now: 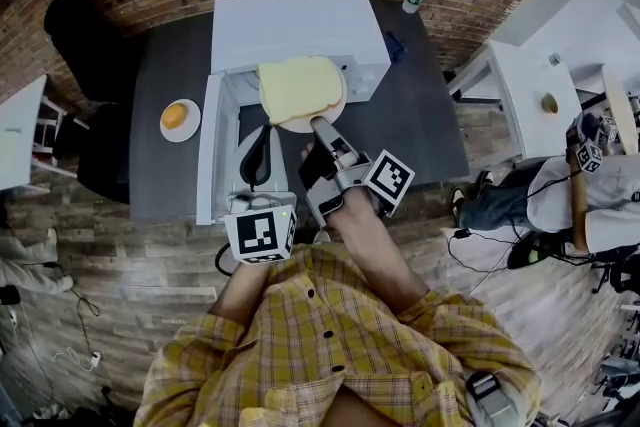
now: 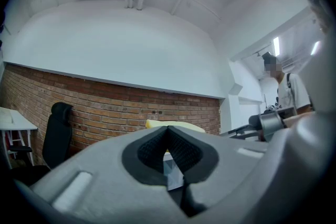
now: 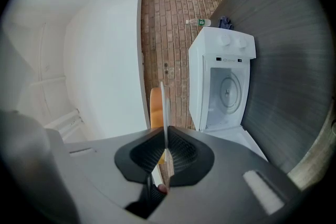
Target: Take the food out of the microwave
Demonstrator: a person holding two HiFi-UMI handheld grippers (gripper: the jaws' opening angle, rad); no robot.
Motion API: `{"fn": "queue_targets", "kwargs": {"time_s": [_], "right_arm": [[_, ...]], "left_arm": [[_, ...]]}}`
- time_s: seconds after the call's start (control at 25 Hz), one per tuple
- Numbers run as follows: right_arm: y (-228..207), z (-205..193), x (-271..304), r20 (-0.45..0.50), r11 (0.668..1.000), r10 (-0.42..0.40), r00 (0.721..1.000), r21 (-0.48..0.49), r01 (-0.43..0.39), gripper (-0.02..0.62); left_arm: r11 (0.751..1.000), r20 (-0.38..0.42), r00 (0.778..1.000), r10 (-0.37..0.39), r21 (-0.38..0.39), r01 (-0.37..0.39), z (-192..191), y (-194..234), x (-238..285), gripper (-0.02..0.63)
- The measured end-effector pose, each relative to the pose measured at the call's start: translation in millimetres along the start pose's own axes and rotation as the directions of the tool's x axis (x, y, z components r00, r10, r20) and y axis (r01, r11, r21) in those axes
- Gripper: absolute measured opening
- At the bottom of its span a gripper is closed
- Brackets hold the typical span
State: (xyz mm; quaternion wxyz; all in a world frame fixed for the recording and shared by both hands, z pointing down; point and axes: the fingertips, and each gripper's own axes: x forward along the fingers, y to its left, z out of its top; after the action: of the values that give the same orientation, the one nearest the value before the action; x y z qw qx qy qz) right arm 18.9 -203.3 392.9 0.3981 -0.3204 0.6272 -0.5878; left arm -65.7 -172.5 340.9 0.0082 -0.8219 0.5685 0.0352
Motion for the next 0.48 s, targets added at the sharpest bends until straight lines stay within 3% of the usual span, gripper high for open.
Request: {"fn": "queue_targets", "kwargs": {"time_s": [0.48], "right_arm": [[-4.3,-1.6,1.7,-0.001,1.000,-0.008,1.000,0.015,0.008,0.017]], "left_arm": [[1.000,-0.006,1.000,0.005,0.008,-0.005,-0.2,2.4,0.1,0.000]]}}
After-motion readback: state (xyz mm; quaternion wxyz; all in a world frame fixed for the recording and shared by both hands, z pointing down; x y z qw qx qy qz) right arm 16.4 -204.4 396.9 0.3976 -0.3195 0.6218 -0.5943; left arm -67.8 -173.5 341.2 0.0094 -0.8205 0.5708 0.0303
